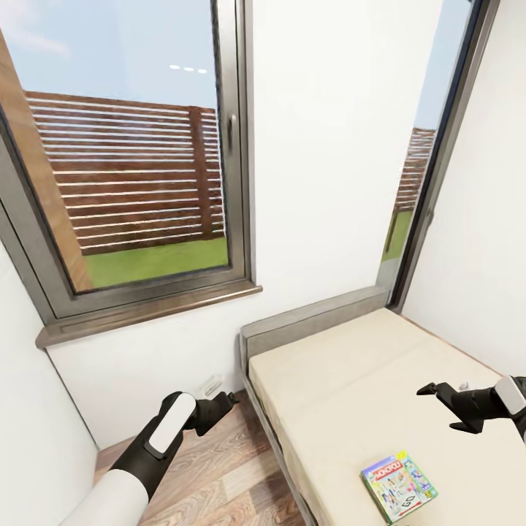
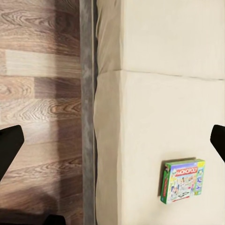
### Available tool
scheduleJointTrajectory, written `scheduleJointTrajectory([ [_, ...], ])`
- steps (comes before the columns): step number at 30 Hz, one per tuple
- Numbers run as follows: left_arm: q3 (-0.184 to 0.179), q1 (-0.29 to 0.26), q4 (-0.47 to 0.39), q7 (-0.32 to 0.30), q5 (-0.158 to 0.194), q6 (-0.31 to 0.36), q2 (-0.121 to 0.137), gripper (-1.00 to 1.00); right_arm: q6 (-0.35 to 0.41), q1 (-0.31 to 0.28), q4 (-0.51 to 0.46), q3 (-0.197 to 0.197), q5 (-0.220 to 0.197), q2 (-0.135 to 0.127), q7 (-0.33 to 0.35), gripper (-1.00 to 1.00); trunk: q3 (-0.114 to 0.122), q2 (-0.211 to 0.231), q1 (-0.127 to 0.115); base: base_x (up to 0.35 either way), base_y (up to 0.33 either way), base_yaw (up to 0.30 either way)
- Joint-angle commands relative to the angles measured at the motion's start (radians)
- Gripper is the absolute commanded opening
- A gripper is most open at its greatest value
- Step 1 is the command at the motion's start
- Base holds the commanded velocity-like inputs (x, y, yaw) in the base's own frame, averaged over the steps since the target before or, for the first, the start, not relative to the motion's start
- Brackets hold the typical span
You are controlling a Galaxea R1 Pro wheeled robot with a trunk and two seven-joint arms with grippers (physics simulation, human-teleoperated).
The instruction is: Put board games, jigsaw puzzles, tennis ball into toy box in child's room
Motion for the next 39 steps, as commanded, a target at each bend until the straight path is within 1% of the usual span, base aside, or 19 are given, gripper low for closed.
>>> scheduleJointTrajectory([
  [1,-0.002,-0.001,-0.002,0.01,0.011,0.0,0.0,1.0,0.004,-0.001,0.0,-0.007,0.011,0.0,0.007,1.0,-0.005,-0.008,0.004,0.0,0.0,-0.097],
  [15,-0.002,-0.001,-0.002,0.01,0.011,0.0,0.0,1.0,0.004,-0.001,0.0,-0.008,0.012,-0.003,0.01,1.0,-0.049,-0.106,0.058,0.0,0.0,-0.112],
  [29,-0.003,-0.001,-0.002,0.009,0.011,0.0,-0.002,1.0,0.004,-0.001,0.0,-0.009,0.012,-0.004,0.012,1.0,-0.092,-0.204,0.111,0.0,0.0,-0.019],
  [39,-0.003,0.0,-0.002,0.009,0.011,0.0,-0.003,1.0,0.004,0.0,0.0,-0.008,0.01,0.003,0.011,1.0,-0.124,-0.274,0.15,0.0,0.0,-0.001],
])
